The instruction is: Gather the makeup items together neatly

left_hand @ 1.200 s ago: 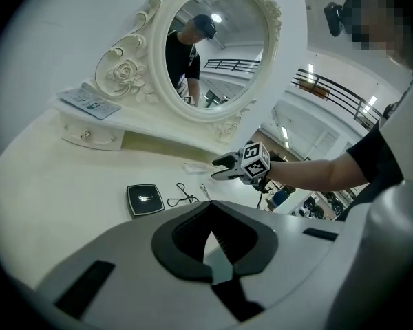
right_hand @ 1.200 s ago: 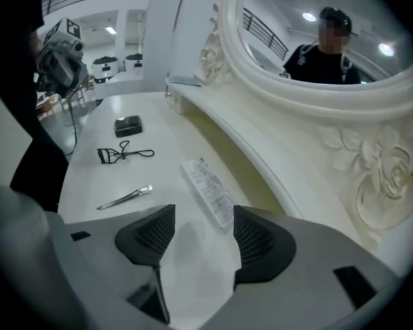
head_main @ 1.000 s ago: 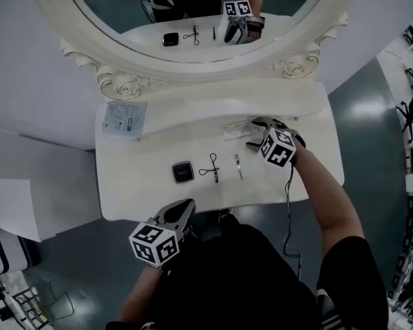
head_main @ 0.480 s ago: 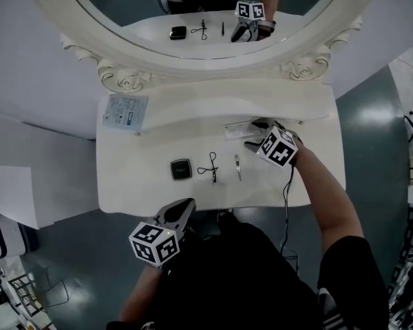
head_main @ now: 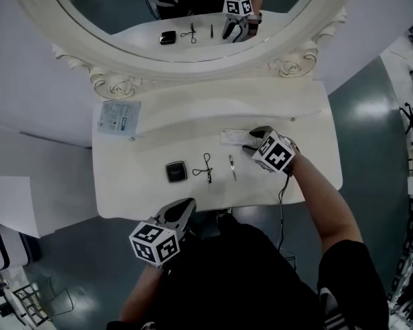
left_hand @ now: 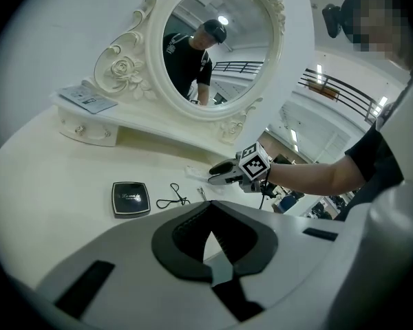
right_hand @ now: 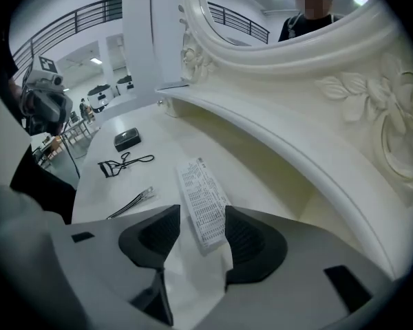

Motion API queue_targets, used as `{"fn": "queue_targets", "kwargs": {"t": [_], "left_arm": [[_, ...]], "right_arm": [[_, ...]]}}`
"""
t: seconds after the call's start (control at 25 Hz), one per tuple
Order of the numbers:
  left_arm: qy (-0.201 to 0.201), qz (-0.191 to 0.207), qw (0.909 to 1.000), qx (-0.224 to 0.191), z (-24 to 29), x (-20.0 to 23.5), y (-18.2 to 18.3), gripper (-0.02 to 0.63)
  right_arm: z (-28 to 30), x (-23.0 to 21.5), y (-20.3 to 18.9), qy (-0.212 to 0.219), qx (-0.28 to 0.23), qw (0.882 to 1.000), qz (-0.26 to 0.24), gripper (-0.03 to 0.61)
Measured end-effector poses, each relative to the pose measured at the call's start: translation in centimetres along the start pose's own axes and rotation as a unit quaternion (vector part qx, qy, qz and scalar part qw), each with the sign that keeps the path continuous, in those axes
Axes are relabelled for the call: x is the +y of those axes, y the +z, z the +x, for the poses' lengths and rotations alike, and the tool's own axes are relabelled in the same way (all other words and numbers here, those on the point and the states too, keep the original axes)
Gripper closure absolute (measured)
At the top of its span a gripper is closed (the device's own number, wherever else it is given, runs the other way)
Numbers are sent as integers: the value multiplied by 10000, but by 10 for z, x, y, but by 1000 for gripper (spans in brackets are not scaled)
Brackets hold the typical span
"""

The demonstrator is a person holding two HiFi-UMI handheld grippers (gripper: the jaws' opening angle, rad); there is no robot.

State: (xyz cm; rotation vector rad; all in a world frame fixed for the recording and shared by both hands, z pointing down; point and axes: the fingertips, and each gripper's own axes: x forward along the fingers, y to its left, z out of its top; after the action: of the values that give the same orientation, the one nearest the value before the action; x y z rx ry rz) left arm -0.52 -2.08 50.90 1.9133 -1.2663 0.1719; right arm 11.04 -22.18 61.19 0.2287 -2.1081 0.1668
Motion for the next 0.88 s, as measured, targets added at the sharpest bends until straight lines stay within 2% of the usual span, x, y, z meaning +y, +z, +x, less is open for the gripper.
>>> {"fn": "queue_targets", "kwargs": {"t": [0.12,0.28,0.48,0.56,0.72,0.88], "left_arm": [[-32,19,10000,5,0,0,0,606],[-10,-19,10000,-4,-3,1,-2,606],[48,-107,9999,-38,-8,7,-5,606],[60,-135,9999,-50,-9,8,-7,606],[71,-151,9998,-57,-10,10,-8,606],[56,-150,9999,-64,-11,11,-8,606]], "right_arm": [[-2,6,-4,125,120,9993,-343,341],[0,0,-4,47,364,9955,-873,287],[7,-9,0,-80,550,9879,-1445,277],[11,-11,0,54,576,9887,-1381,273],[17,-17,-8,536,550,9948,-668,270],[18,-19,-9,577,357,9960,-585,272]]}}
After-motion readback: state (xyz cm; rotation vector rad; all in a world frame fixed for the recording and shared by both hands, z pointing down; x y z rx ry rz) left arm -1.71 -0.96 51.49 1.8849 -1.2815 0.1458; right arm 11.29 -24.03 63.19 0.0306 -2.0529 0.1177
